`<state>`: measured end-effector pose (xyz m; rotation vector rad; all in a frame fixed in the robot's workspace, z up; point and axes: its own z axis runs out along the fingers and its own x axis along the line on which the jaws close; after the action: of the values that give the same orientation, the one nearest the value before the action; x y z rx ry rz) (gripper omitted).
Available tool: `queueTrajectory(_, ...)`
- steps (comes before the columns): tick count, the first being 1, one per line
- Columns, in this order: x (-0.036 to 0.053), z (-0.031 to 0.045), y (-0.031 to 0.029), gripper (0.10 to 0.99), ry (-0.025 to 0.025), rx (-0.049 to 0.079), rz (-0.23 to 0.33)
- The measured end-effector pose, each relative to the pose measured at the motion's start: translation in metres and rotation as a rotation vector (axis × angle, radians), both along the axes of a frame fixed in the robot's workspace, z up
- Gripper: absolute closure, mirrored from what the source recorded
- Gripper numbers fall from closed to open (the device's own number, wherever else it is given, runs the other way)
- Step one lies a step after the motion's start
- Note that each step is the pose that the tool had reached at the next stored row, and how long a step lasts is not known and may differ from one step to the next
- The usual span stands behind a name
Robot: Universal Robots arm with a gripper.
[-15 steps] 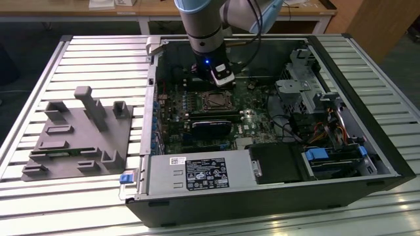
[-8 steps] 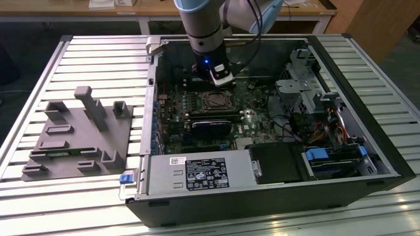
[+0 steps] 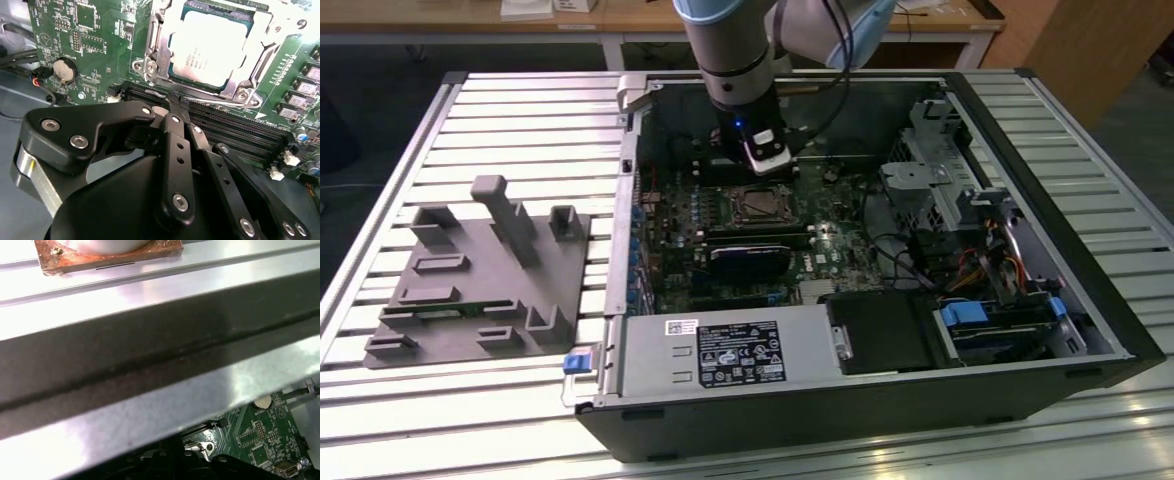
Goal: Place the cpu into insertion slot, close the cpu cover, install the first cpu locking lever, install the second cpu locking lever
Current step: 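Install the first cpu locking lever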
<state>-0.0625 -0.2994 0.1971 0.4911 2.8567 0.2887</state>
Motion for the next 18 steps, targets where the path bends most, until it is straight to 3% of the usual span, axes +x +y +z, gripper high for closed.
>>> queueTrajectory(9, 0.0, -0.0034, 0.0, 0.98, -0.0006, -0.013, -0.044)
queueTrajectory(18, -0.0001, -0.0065, 0.0, 0.98, -0.0004, -0.012, -0.055)
